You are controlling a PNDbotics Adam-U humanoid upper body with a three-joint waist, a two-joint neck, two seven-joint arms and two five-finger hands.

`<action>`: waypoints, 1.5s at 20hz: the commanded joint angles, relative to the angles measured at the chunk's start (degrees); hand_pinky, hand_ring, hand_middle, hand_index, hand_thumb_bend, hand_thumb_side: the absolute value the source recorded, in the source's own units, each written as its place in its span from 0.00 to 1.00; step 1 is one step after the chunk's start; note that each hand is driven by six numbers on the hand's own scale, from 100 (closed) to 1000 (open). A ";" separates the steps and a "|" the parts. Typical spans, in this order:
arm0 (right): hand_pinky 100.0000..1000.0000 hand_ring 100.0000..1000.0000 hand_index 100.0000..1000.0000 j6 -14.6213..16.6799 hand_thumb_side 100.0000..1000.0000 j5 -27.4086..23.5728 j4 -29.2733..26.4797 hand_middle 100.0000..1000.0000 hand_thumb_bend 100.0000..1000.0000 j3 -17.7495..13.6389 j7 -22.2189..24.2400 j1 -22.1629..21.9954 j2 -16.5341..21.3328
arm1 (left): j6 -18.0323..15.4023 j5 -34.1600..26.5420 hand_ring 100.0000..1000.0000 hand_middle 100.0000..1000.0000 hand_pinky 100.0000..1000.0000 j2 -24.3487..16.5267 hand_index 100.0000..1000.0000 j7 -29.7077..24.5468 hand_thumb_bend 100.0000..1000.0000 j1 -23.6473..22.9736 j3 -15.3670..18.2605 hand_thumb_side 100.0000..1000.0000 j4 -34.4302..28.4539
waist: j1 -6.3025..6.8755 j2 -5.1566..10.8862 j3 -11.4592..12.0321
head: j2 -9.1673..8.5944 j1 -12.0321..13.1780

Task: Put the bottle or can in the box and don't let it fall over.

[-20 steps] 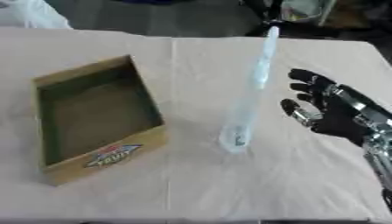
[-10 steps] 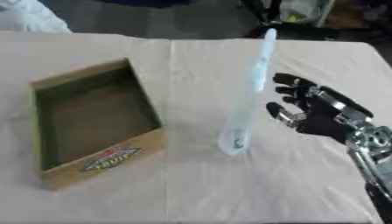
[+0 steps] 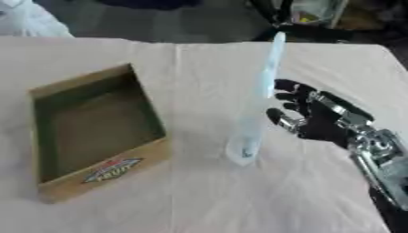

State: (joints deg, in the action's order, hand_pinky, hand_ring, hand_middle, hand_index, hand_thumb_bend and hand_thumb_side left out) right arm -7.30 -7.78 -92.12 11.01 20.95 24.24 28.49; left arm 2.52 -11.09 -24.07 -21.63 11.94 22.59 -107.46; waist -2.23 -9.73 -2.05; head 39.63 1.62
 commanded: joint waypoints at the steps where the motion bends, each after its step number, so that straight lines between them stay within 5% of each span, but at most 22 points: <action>1: 1.00 1.00 1.00 0.34 0.30 0.46 0.81 1.00 0.17 -0.39 -0.52 1.46 1.30 | -0.08 -0.43 1.00 0.94 1.00 -0.61 0.74 -0.38 0.40 1.13 -0.06 0.35 -1.39 | 0.31 0.29 0.23 | -1.16 -0.67; 12: 1.00 1.00 1.00 0.06 0.33 -1.28 2.53 0.98 0.18 0.16 0.48 4.44 1.00 | 0.04 -0.96 1.00 0.93 1.00 0.31 0.73 -0.79 0.39 2.65 -0.15 0.35 -1.55 | 1.04 -1.50 1.67 | -2.45 -1.54; 30: 1.00 1.00 1.00 -4.13 0.34 -4.91 -7.67 0.98 0.18 0.27 6.55 1.42 -0.46 | 0.41 -1.10 1.00 0.93 1.00 -0.07 0.71 -0.69 0.38 2.45 -0.04 0.35 -1.67 | 0.71 -1.12 1.29 | -2.03 -0.38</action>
State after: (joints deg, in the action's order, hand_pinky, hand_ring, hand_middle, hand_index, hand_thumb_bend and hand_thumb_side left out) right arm -11.37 -12.39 -98.06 11.69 27.05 25.14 27.39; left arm 2.82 -11.70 -22.85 -22.32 14.04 22.45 -107.89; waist -1.60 -11.97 -0.71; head 37.71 1.08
